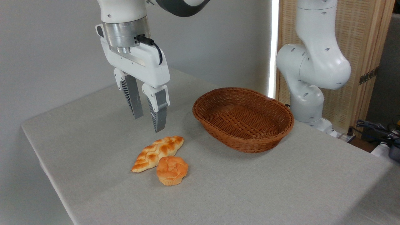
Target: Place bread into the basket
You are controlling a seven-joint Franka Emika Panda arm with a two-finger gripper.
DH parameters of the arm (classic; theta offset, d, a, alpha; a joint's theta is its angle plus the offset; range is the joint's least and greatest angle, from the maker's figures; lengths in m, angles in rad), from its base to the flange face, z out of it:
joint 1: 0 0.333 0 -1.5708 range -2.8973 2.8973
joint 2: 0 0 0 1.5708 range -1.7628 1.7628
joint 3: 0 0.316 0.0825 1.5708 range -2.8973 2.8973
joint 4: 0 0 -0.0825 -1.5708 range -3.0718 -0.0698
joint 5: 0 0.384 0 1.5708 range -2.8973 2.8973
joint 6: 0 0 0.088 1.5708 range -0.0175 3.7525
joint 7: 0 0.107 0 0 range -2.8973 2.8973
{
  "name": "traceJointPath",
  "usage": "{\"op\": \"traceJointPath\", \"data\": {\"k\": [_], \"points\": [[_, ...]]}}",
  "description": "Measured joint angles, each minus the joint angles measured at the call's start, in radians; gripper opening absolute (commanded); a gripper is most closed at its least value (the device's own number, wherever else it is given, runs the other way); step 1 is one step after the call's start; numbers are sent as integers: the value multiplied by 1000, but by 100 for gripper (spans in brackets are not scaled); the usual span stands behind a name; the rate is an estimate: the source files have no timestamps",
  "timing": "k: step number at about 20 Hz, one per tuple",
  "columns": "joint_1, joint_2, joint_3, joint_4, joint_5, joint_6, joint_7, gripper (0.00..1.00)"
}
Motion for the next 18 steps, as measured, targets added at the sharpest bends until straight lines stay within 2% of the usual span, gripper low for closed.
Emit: {"op": "traceJointPath", "data": {"k": [18], "points": [[0,1,0,0,-13,0,0,100]]}}
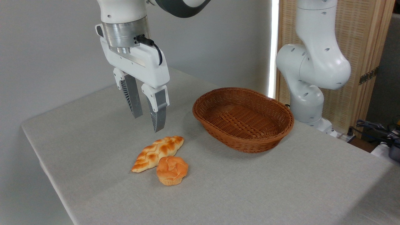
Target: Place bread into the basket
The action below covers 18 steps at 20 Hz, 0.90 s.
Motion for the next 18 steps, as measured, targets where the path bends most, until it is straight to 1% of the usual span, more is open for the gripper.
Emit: {"op": "traceJointPath", "data": {"k": [3,7,11,14,18], "points": [[0,0,-2,0,0,0,0,100],[-2,7,-26,-2,0,-1,0,100],[-3,15,-32,-22,0,-1,5,100],[-2,22,-28,-72,1,20,53,100],[6,42,-10,-133,1,87,102,100]]}}
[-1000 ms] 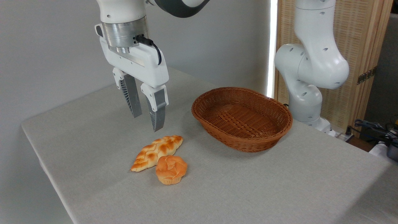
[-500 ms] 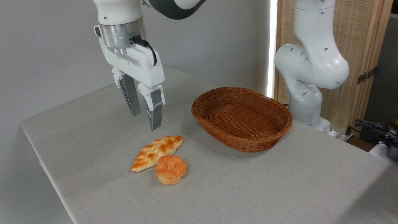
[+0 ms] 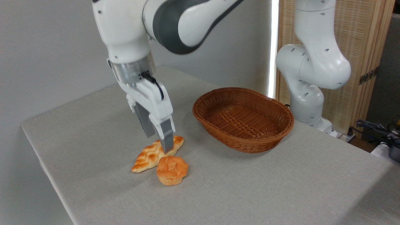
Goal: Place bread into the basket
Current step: 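Lower the gripper onto the round orange bun and close on it, then lift the orange bun off the table toward the wicker basket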
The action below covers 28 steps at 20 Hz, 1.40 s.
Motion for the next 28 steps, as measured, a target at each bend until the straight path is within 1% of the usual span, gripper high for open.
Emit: {"op": "traceJointPath", "data": {"k": [3,6,10,13,14,16,17,18,28], "points": [[3,28,23,-28,0,52,30,100],[4,58,41,-35,0,67,59,100],[4,101,43,-36,1,77,67,100],[4,114,43,-36,5,78,68,100],[4,116,43,-36,5,78,68,93],[4,119,43,-36,6,78,68,63],[3,119,43,-36,6,78,68,52],[3,119,43,-36,6,78,68,48],[3,119,43,-35,6,78,91,48]]}}
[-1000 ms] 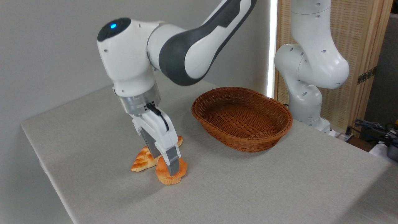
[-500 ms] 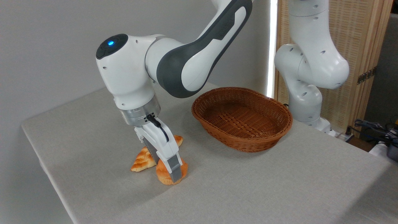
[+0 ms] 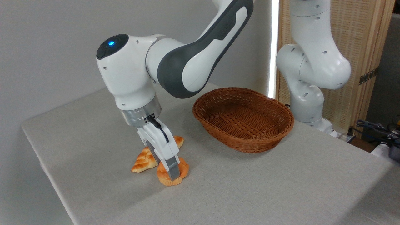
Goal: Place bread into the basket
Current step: 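Lift the orange bun off the table toward the wicker basket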
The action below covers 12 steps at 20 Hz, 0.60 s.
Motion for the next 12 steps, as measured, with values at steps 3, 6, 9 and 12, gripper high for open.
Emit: {"op": "traceJointPath", "data": {"k": [3,6,9,12], "points": [[0,-1,0,2,0,0,0,50],[0,-14,0,14,0,0,0,52],[0,-61,-4,26,-1,-3,0,52],[-6,-118,-14,25,-1,-54,-7,53]]}}
